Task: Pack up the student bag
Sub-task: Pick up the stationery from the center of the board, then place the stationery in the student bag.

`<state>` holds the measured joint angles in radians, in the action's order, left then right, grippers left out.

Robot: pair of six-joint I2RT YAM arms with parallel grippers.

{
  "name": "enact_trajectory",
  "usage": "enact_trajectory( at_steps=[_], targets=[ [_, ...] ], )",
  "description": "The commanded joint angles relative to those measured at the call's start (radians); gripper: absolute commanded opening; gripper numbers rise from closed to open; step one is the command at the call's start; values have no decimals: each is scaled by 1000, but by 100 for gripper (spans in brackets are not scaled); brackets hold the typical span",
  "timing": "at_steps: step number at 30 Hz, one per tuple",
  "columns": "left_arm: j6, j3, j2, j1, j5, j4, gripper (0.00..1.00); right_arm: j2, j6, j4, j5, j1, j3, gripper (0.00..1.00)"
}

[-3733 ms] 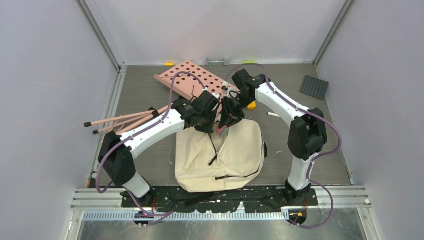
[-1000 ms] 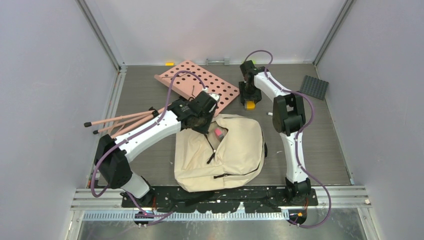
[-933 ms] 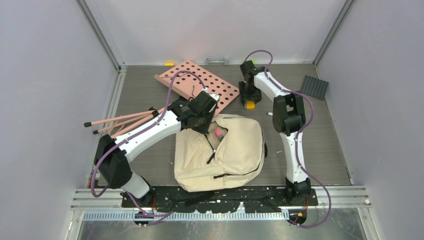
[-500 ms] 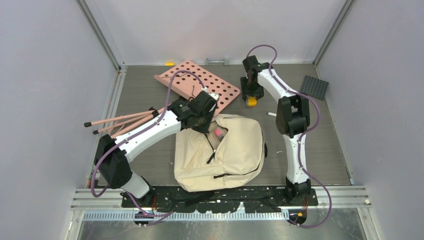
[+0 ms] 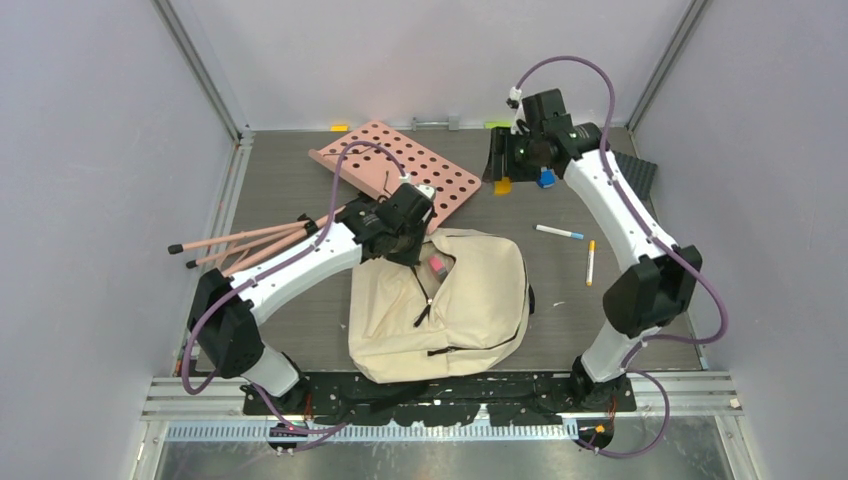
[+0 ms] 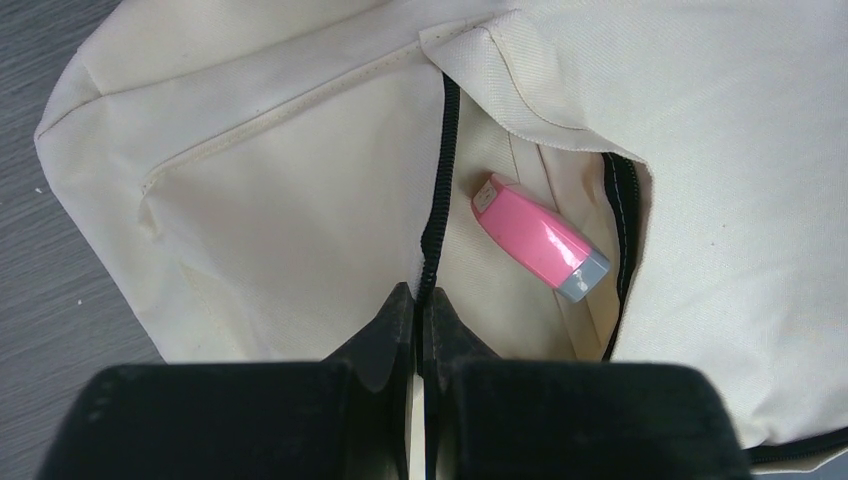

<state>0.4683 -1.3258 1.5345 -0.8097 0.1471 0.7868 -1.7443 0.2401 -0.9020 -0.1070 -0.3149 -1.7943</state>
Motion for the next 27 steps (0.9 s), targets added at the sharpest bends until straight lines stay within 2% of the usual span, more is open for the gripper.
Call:
enact_trajectory(
  at_steps=[1, 9, 27],
  targets=[
    [26, 17, -69, 9, 53, -63, 0, 113, 25, 67, -177, -78, 107, 17],
    [49, 44, -93, 9, 50, -84, 0, 176, 61, 145, -246, -248, 241, 17],
    [49, 51, -118, 9, 55, -102, 0, 39, -4, 190, -270, -380, 356, 13]
  ],
)
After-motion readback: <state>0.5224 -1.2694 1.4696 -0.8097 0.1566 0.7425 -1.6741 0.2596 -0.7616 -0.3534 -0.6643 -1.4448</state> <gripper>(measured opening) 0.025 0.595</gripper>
